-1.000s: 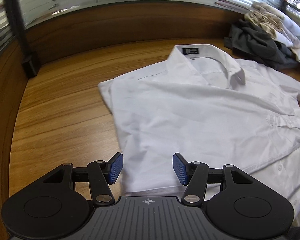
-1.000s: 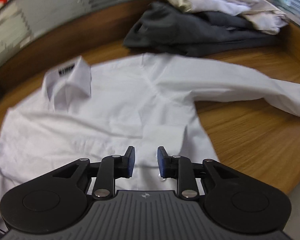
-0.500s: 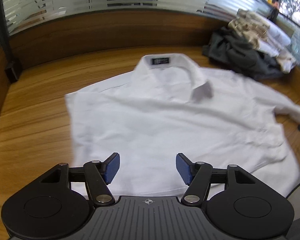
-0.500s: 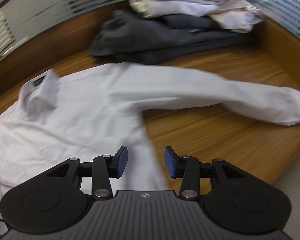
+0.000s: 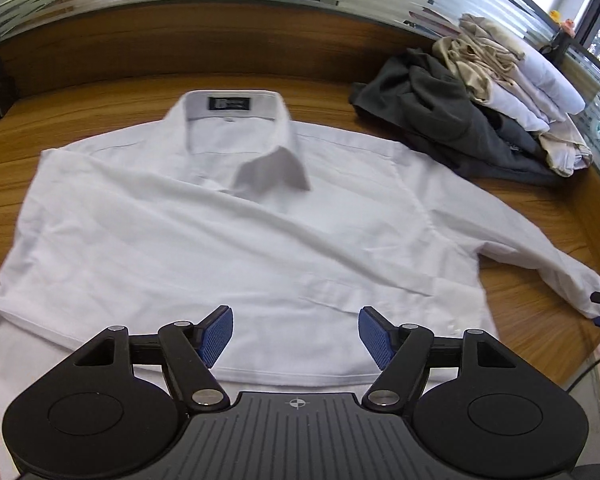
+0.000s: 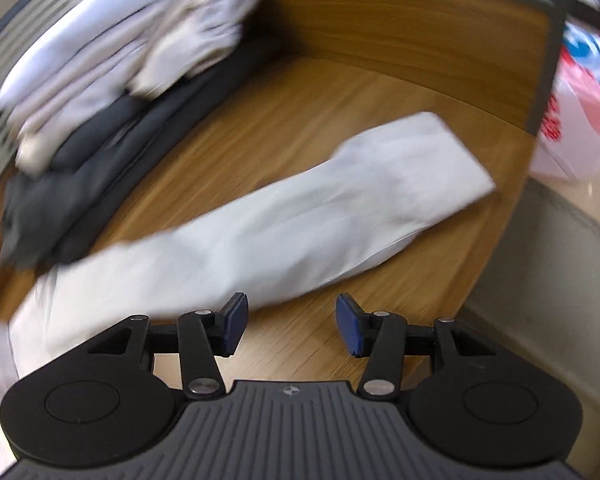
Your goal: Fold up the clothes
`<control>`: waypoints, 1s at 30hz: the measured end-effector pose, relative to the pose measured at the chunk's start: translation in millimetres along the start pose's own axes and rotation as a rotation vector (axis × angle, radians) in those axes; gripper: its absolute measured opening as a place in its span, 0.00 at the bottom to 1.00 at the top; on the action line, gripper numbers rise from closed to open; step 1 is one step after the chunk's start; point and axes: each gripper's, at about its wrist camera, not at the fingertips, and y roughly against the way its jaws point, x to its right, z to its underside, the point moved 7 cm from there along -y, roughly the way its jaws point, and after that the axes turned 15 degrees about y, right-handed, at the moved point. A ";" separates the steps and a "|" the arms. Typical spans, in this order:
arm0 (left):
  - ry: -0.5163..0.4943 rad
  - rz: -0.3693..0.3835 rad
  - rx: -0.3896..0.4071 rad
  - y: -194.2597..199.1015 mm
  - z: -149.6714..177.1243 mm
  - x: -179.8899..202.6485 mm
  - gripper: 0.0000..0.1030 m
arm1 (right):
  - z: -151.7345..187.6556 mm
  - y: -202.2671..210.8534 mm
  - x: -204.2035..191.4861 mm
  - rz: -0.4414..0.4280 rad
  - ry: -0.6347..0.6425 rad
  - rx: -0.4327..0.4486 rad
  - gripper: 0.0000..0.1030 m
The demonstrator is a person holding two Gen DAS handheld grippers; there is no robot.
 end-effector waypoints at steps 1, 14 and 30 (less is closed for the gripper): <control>0.002 -0.001 0.003 0.3 2.9 6.7 0.72 | -3.5 -2.8 9.5 -0.001 -0.038 0.006 0.65; 0.055 -0.037 0.041 0.5 23.5 35.6 0.74 | -33.3 -37.8 70.6 0.043 -0.225 0.026 0.74; 0.161 -0.080 0.088 26.1 10.7 -42.3 0.75 | -69.1 31.2 -70.5 0.055 0.307 0.309 0.07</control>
